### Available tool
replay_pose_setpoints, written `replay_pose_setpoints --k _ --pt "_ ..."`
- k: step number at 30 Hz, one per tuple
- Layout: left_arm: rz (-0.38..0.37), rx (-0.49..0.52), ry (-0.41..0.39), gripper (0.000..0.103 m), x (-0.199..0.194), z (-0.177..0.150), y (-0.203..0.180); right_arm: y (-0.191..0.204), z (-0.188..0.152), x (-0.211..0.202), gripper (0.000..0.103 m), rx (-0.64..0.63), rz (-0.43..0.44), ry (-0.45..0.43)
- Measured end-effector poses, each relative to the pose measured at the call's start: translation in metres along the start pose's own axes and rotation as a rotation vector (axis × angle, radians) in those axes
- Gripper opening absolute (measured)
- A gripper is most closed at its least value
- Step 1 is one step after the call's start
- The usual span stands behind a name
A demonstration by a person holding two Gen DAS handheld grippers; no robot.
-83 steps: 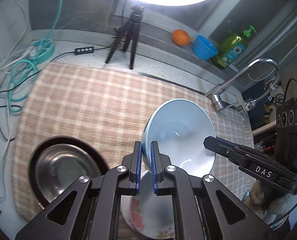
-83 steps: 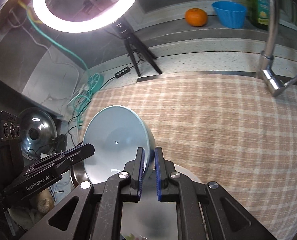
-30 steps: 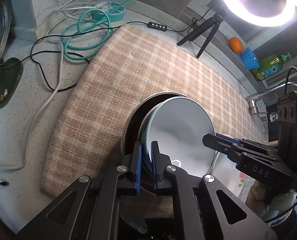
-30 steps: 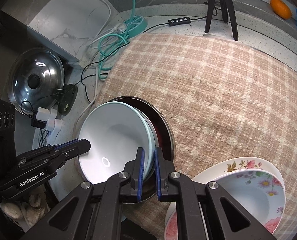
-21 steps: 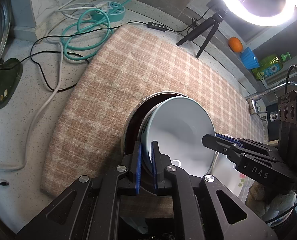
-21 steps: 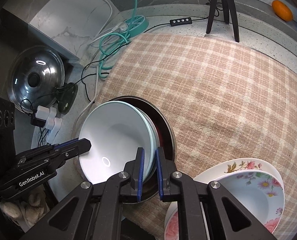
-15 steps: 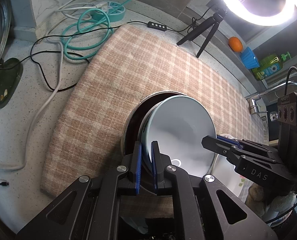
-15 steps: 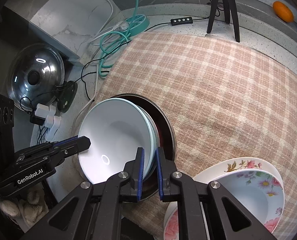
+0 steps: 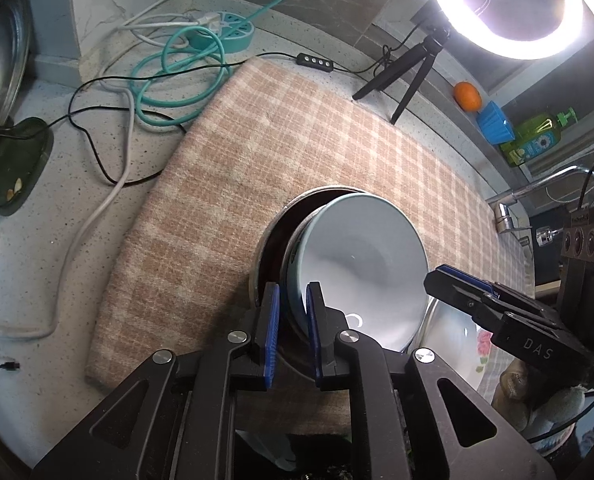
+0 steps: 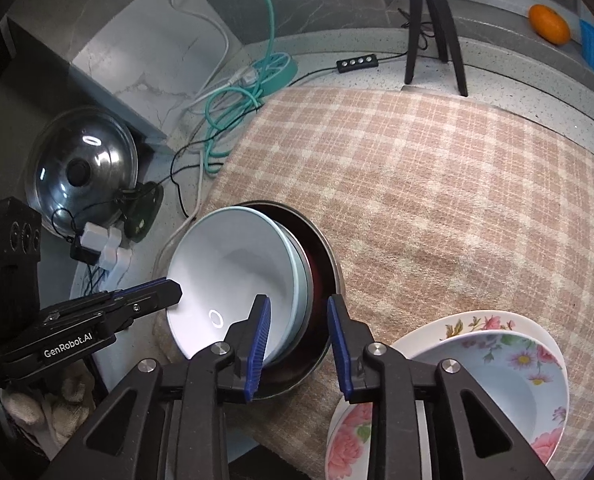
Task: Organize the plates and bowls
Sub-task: 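Lower the pale blue bowl into the steel bowls with both grippers, then lift the nested bowl stack by its rim with both grippers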
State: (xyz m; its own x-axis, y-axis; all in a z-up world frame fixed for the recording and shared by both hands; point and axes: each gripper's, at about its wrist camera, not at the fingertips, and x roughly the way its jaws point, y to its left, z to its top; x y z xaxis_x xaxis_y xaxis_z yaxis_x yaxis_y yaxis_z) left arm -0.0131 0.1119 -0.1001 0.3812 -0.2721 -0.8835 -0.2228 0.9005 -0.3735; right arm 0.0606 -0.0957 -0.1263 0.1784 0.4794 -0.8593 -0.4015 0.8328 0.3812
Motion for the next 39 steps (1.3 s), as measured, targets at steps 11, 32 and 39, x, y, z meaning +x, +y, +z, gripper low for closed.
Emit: replay_pose_setpoints --k 11,32,39 --pt "0.007 -0.078 -0.129 0.012 -0.020 -0.009 0.022 -0.021 -0.012 -0.015 0.027 0.086 -0.019 -0.087" --pt "0.030 -0.059 -0.108 0.012 -0.002 -0.011 0.025 -0.022 -0.009 0.002 0.027 0.084 -0.073 -0.070" --pt "0.031 -0.038 -0.093 0.012 0.005 -0.010 0.020 -0.019 -0.009 0.007 0.027 0.077 -0.070 -0.054"
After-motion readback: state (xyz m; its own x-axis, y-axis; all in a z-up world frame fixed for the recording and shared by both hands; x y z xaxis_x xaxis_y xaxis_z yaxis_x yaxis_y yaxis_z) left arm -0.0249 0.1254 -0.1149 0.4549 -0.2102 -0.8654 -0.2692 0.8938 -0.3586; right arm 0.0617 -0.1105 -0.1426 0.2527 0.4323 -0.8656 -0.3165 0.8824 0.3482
